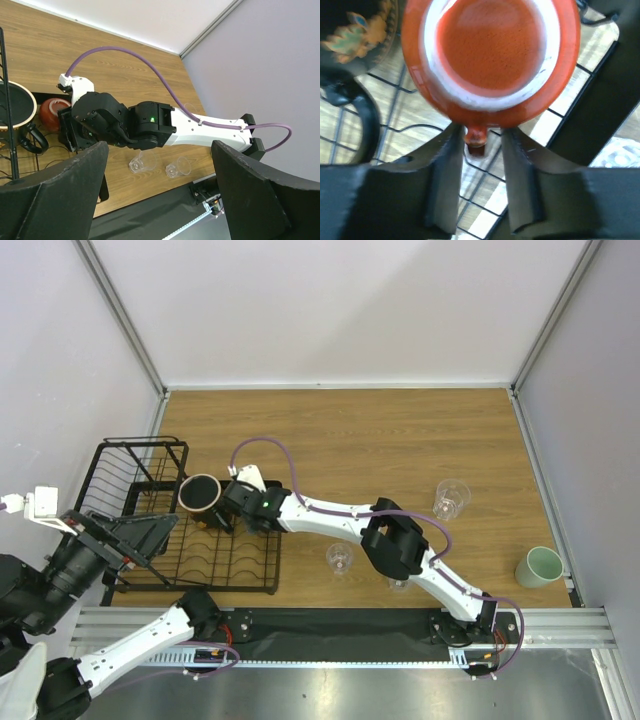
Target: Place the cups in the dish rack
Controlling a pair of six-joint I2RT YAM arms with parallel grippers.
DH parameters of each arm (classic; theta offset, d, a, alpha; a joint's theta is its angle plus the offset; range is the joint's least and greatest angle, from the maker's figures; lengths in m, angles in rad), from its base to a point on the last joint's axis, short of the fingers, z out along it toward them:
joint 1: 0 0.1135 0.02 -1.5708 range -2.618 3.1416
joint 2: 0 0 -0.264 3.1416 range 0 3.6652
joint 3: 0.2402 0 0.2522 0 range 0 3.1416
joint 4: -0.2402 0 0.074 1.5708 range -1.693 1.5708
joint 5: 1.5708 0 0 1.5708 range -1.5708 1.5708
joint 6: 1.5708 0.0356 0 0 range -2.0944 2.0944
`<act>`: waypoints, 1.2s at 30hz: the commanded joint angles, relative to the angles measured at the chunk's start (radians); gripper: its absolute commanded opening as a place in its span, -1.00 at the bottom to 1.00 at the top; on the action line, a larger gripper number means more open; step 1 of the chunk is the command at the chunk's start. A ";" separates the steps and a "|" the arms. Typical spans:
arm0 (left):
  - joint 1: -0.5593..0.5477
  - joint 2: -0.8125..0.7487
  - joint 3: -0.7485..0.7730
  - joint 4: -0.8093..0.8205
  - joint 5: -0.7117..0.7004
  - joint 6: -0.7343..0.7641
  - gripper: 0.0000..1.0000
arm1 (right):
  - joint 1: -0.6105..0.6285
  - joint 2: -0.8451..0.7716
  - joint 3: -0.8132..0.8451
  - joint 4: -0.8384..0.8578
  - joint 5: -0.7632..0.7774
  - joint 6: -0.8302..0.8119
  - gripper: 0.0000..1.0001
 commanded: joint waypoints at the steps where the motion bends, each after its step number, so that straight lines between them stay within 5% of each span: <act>1: 0.005 0.020 0.006 -0.001 -0.013 -0.010 0.79 | -0.005 0.008 0.062 -0.013 -0.016 0.011 -0.10; 5: 0.005 0.028 -0.002 0.006 -0.004 -0.008 0.80 | -0.007 0.016 0.085 -0.047 -0.046 0.028 0.14; 25: 0.003 0.066 0.006 0.083 0.001 0.164 0.96 | 0.011 -0.313 0.070 -0.223 -0.016 0.132 0.18; 32: 0.003 0.129 -0.043 0.126 0.110 0.220 0.98 | -0.018 -0.572 -0.165 -0.260 0.018 0.219 0.14; 36: 0.005 0.177 -0.055 0.138 0.162 0.243 0.99 | -0.088 -0.777 -0.456 -0.254 0.020 0.311 0.14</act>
